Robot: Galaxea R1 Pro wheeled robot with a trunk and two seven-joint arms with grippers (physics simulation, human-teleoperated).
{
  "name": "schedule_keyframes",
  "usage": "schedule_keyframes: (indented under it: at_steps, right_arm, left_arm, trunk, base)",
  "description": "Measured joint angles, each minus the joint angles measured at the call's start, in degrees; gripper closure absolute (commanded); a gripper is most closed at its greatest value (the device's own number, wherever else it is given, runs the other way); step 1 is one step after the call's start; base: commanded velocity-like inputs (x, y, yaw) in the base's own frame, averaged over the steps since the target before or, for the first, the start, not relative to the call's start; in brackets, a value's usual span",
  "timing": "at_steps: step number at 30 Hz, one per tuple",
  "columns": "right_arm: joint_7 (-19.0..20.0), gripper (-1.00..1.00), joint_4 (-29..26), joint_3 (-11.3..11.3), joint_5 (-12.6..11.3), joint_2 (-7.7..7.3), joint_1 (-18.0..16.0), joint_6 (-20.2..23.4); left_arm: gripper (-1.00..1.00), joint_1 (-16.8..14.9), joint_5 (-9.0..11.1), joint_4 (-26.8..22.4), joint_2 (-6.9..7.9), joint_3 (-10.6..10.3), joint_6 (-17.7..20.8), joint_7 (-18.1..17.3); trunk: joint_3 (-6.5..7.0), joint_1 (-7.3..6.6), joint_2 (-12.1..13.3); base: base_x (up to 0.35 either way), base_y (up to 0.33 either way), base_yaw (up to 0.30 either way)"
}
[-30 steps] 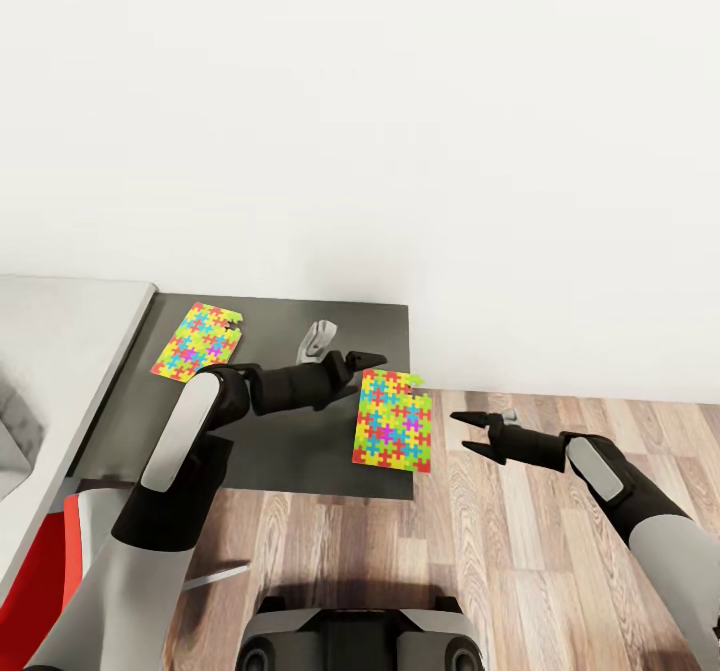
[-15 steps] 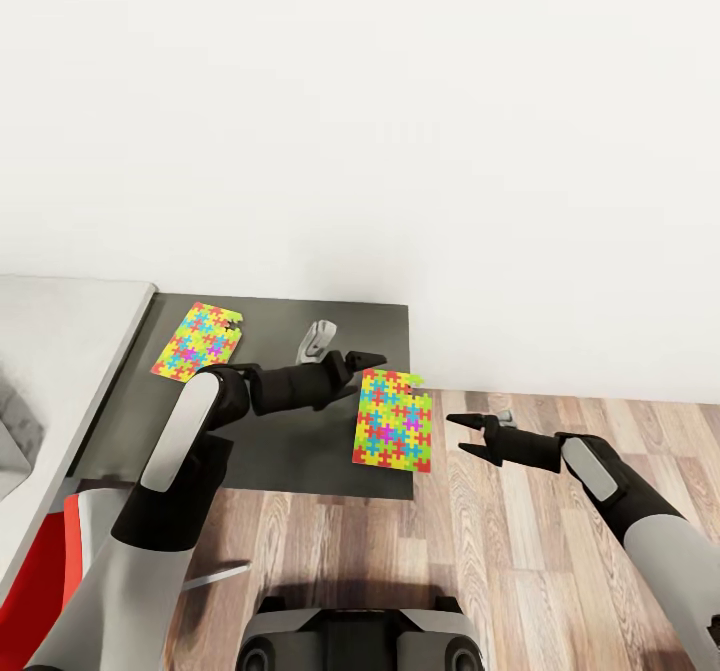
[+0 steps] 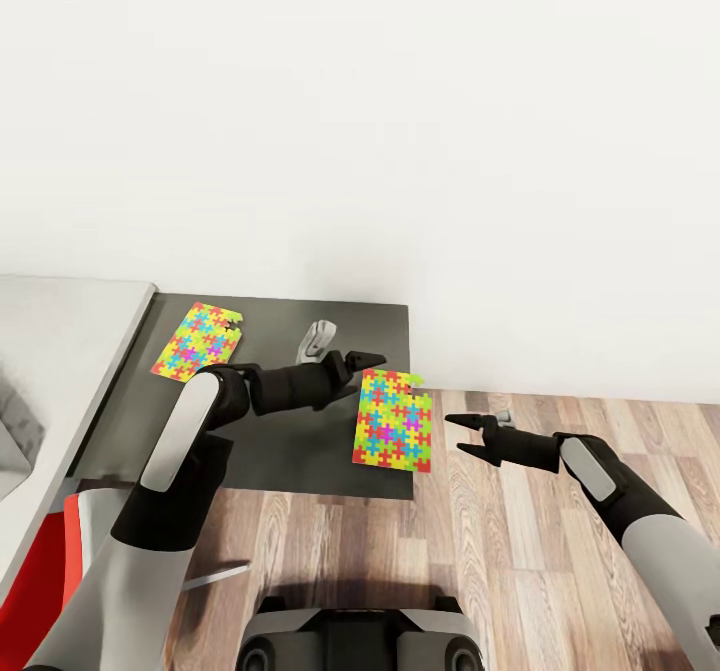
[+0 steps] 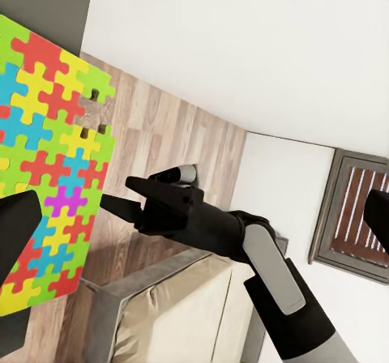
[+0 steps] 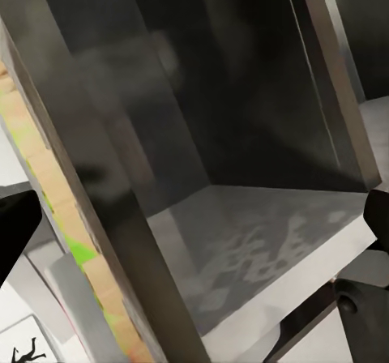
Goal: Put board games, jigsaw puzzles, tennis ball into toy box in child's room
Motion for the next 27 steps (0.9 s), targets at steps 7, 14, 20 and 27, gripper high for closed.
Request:
schedule_keyframes:
  at_steps: [7,14,20,27]
  right_arm:
    - [0.1,-1.00,-0.1,0.0,0.2,0.41,0.0,0.0]
    - [0.3,-1.00,-0.1,0.0,0.2,0.56,0.0,0.0]
    - [0.4,-1.00,-0.1,0.0,0.2,0.55,0.1,0.0]
    - [0.5,-1.00,-0.2,0.0,0.2,0.58,0.2,0.0]
  left_arm:
    - [-1.00,0.0,0.0,0.0,0.01,0.0,0.0,0.0]
    - [-1.00,0.0,0.0,0.0,0.05,0.0,0.0,0.0]
    - [-1.00,0.0,0.0,-0.1,0.08,0.0,0.0,0.0]
    - [-1.00,0.0,0.0,-0.1,0.09,0.0,0.0,0.0]
  trunk:
    - [0.00,0.00,0.0]
    - [0.00,0.00,0.0]
    - [0.00,0.00,0.0]
    - [0.00,0.00,0.0]
  base:
    - [0.000,0.000,0.000]
    - [0.000,0.000,0.000]
    - [0.000,0.000,0.000]
    - [0.000,0.000,0.000]
